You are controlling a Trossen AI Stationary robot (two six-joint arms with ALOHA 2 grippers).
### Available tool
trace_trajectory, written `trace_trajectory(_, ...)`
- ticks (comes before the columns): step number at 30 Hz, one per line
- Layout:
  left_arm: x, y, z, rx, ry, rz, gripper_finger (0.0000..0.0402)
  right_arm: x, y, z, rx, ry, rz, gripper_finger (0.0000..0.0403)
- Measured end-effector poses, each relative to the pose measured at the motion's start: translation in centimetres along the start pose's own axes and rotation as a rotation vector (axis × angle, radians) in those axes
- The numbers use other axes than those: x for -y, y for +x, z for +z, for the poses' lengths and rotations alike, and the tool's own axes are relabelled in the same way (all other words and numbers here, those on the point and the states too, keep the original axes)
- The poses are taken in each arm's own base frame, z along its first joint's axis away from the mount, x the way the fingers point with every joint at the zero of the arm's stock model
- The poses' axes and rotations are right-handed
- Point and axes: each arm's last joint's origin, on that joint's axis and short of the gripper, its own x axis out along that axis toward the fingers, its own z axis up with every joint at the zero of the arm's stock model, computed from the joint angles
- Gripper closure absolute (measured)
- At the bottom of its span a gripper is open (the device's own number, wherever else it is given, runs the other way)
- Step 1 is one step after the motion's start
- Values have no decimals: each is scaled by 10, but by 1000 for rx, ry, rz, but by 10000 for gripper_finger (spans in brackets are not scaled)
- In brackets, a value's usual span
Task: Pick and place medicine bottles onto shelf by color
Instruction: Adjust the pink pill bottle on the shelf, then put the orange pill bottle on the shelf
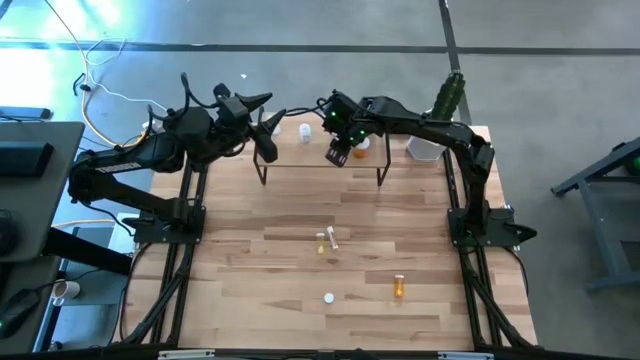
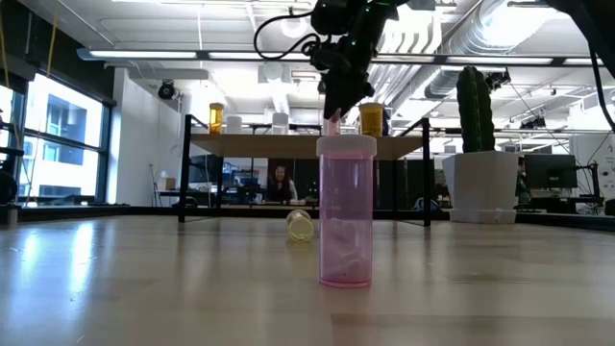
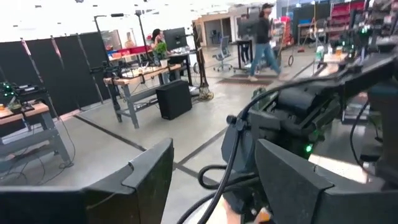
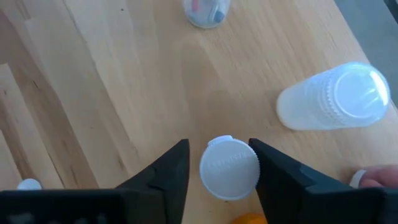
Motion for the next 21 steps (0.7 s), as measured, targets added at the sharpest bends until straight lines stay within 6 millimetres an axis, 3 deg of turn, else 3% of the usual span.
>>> trace_trajectory(4,1,0,-6,-49,37,-6,184,0,-2,0,2,31,20,224)
trace_trajectory(9,1,-1,-12,-110,41,-11,184,0,-19,0,43,71,54,218)
trace_trajectory(21,-2,-7,-20,-188,43,-17,184,-2,-86,-7,209,141,90,217)
